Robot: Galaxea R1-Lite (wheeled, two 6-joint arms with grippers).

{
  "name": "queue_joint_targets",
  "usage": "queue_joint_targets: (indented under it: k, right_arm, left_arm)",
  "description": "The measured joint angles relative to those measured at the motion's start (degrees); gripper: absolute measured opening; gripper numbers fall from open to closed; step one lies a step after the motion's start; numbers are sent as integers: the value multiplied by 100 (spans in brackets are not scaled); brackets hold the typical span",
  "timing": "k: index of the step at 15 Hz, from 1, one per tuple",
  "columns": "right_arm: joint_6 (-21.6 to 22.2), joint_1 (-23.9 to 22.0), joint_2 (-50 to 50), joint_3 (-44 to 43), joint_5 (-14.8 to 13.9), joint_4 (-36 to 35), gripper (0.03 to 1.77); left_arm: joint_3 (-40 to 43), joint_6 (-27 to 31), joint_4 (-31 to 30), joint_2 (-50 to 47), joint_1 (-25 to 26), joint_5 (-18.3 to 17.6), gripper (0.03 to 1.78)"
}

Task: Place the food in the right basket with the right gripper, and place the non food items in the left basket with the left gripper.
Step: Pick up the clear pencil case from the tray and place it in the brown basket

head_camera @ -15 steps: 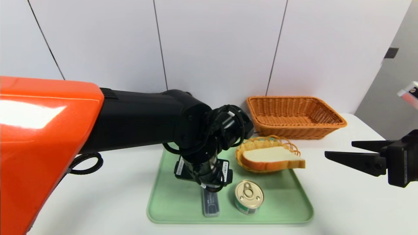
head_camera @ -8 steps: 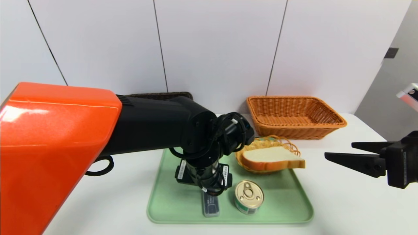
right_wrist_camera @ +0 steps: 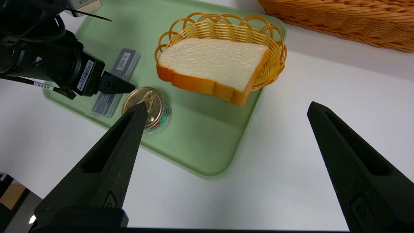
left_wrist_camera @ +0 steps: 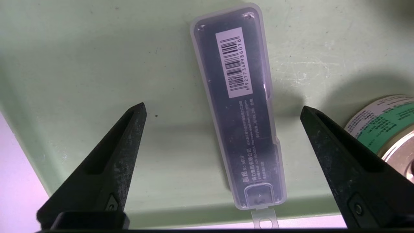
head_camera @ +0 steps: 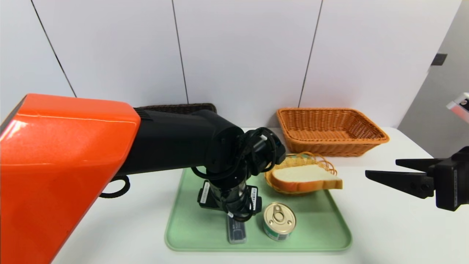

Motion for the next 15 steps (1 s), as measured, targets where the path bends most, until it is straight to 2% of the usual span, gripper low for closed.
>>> queue_joint_targets:
  k: [5, 9, 15]
  right_arm:
    - [0, -11, -13, 5, -5, -1, 171]
    - [0, -12, -13, -4, -5, -4, 171]
    - [0, -15, -16, -6, -7, -4, 171]
  left_arm:
    - [17, 4, -5, 57, 0, -2, 99]
    - [79, 0, -16, 82, -1, 4, 57]
    - [35, 78, 11, -146, 29, 87, 57]
